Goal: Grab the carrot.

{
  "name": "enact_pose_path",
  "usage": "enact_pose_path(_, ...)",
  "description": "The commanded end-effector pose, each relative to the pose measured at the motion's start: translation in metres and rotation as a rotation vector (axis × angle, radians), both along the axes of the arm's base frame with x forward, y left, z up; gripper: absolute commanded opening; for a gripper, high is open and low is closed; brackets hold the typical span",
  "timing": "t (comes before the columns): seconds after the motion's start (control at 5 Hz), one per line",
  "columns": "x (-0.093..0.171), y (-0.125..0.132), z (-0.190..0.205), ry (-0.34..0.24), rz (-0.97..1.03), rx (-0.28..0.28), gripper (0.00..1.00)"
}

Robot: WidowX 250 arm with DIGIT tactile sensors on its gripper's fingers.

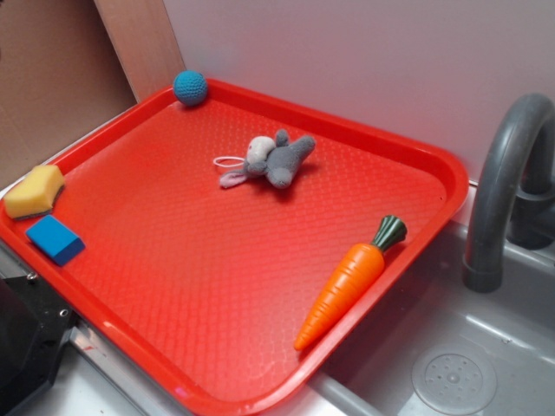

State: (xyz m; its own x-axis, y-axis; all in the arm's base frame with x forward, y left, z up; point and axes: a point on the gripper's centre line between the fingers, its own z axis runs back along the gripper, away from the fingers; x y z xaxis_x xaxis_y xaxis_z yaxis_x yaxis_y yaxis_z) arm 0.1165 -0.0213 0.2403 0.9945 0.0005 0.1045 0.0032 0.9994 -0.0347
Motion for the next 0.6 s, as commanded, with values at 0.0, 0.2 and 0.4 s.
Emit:
enact_pose_path(0.0, 0.0, 0.0, 0.0, 0.0, 0.0, 0.0, 1.0)
enact_pose_path(0.2, 0.014, -0.001, 0.002, -0.02, 0.022, -0.019, 1.0)
enact_pose_path(0.4, 0.06, -0.005, -0.002, -0.049, 0.087, -0.062, 1.0)
